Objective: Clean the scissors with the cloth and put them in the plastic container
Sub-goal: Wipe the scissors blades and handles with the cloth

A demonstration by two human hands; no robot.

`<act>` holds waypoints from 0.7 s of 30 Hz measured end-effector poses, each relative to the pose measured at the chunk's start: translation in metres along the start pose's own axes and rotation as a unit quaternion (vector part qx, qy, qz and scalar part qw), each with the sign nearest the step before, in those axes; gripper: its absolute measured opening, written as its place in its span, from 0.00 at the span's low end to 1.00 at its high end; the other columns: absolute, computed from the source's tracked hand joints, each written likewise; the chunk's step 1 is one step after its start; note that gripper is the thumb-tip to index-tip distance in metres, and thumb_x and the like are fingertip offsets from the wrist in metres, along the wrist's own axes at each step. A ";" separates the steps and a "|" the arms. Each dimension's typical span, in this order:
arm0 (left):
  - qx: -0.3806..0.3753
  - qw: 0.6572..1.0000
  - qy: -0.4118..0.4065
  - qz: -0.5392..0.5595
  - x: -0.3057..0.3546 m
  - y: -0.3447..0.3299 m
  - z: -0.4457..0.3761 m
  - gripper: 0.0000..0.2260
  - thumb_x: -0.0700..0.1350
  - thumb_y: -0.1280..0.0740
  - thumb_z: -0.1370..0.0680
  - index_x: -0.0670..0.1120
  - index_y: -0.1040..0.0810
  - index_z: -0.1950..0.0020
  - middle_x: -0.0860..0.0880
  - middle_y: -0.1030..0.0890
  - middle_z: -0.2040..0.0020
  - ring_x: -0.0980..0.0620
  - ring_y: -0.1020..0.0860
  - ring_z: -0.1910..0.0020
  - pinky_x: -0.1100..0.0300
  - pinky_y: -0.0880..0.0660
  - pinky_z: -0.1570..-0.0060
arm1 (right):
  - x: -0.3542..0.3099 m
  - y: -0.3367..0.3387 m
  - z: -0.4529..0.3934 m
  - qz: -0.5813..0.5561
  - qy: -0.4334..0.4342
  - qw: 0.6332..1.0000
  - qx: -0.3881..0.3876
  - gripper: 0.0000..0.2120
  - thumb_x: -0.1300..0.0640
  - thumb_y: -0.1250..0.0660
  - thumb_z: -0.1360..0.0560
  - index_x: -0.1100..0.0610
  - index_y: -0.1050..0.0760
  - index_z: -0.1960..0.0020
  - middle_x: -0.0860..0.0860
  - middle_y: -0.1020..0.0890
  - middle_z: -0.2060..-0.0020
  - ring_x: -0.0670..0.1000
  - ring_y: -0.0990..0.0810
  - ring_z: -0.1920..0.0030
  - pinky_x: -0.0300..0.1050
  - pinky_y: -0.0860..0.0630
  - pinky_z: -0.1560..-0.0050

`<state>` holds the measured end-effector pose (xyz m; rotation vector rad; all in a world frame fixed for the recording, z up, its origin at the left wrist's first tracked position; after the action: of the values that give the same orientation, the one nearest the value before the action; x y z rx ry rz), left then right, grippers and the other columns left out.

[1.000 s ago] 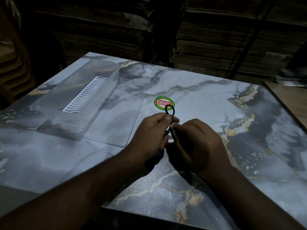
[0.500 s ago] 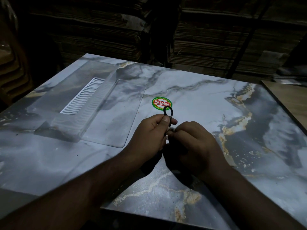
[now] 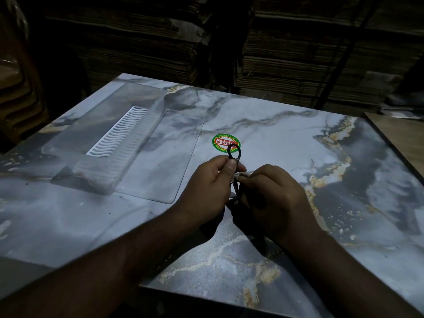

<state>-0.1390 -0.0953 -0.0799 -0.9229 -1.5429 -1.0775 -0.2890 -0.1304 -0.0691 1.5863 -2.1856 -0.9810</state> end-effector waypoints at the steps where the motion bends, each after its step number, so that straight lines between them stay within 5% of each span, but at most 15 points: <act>1: -0.001 1.000 0.001 0.007 0.002 0.000 0.001 0.14 0.44 0.43 0.12 0.41 0.18 0.46 0.51 0.18 0.60 0.63 0.21 0.70 0.71 0.26 0.70 | 0.001 0.001 0.000 0.004 -0.009 1.000 0.007 0.06 0.62 0.26 0.23 0.64 0.17 0.56 0.57 0.19 0.61 0.60 0.21 0.62 0.53 0.24 0.63; 7: -0.007 1.000 -0.002 -0.001 0.006 -0.001 0.004 0.14 0.44 0.43 0.12 0.43 0.19 0.41 0.58 0.19 0.69 0.65 0.23 0.71 0.73 0.29 0.68 | 0.006 0.005 0.001 -0.009 -0.055 0.998 0.014 0.10 0.63 0.27 0.22 0.64 0.24 0.60 0.56 0.23 0.64 0.59 0.25 0.63 0.52 0.28 0.62; 10: 0.001 1.000 0.011 -0.009 -0.001 -0.001 0.002 0.11 0.49 0.41 0.13 0.49 0.23 0.34 0.51 0.23 0.70 0.62 0.27 0.71 0.62 0.31 0.65 | 0.002 0.000 0.000 -0.015 -0.045 0.999 0.001 0.10 0.62 0.28 0.21 0.64 0.22 0.60 0.57 0.22 0.63 0.60 0.24 0.63 0.54 0.27 0.62; 13: 0.002 1.000 -0.001 -0.013 -0.002 -0.002 0.003 0.10 0.50 0.40 0.14 0.51 0.24 0.34 0.58 0.25 0.66 0.62 0.27 0.70 0.62 0.32 0.66 | 0.000 -0.001 0.000 -0.003 -0.041 0.999 0.003 0.12 0.61 0.28 0.20 0.62 0.23 0.61 0.55 0.23 0.64 0.57 0.27 0.63 0.47 0.30 0.62; 17: 0.010 1.000 -0.010 -0.012 -0.004 -0.002 0.001 0.09 0.48 0.39 0.14 0.52 0.23 0.36 0.54 0.17 0.51 0.64 0.27 0.70 0.65 0.32 0.66 | 0.006 0.003 0.000 0.000 -0.082 0.996 0.016 0.11 0.61 0.27 0.22 0.61 0.25 0.61 0.54 0.24 0.65 0.55 0.27 0.63 0.43 0.35 0.61; 21: 0.010 1.000 0.002 0.016 -0.002 -0.004 0.003 0.09 0.46 0.39 0.14 0.51 0.22 0.37 0.54 0.18 0.53 0.62 0.23 0.66 0.68 0.29 0.66 | 0.003 0.001 0.000 -0.016 -0.089 0.996 0.008 0.05 0.62 0.27 0.23 0.60 0.22 0.56 0.54 0.21 0.62 0.55 0.23 0.61 0.40 0.32 0.58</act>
<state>-0.1429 -0.0940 -0.0826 -0.9284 -1.5288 -1.0386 -0.2914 -0.1330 -0.0692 1.6010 -2.2951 -1.1585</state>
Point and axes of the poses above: each hand's wrist, its own z-axis away from the middle knuckle, its own y-axis out of the back of the hand, x = y × z, the point moved 5 cm from there along -z, towards the middle knuckle
